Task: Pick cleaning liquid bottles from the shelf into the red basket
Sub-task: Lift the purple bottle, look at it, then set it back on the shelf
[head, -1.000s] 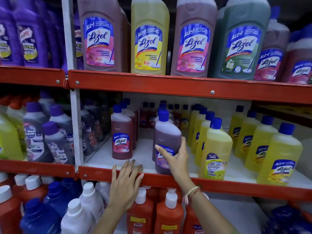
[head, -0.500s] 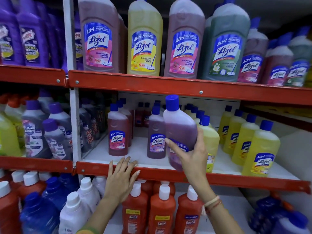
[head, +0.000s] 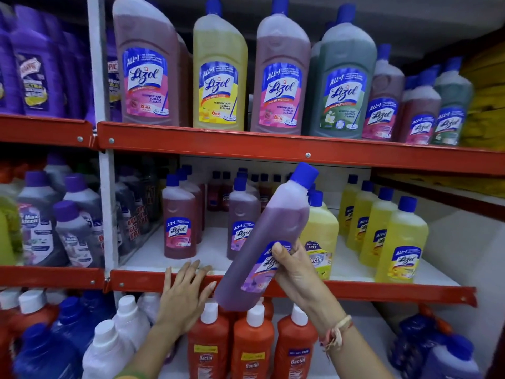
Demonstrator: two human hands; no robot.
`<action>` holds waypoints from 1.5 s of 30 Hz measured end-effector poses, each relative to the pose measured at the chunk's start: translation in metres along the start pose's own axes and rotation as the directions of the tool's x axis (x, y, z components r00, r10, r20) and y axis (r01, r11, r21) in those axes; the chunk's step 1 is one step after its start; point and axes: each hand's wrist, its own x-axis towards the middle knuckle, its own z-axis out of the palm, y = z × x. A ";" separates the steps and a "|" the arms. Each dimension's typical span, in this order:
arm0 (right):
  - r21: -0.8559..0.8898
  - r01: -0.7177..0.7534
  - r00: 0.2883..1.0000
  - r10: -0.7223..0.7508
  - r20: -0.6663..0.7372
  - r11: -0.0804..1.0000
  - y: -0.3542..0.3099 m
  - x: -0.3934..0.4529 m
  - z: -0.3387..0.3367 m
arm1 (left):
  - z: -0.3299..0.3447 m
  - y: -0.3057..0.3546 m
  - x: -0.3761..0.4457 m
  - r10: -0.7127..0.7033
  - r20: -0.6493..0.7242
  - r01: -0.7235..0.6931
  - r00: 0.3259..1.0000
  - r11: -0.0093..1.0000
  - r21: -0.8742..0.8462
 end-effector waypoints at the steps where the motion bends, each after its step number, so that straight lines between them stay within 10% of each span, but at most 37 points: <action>1: -0.029 -0.004 1.000 0.003 -0.020 1.000 0.000 0.003 -0.001 | -0.001 0.001 0.000 0.001 -0.002 -0.001 1.000 1.000 0.002; 16: -0.439 -0.104 0.962 -0.023 -0.273 0.892 0.040 0.070 -0.019 | 0.005 -0.003 0.003 0.028 -0.021 -0.028 0.999 1.000 0.001; 37: -0.534 -0.225 0.961 0.093 -0.262 0.815 0.066 0.080 -0.034 | 0.008 -0.004 -0.004 0.063 -0.113 -0.069 0.992 0.997 -0.047; 45: -0.764 0.136 0.885 -0.424 -0.193 0.631 0.002 0.025 -0.043 | -0.002 0.056 -0.025 0.173 -0.391 -0.307 0.904 0.899 -0.313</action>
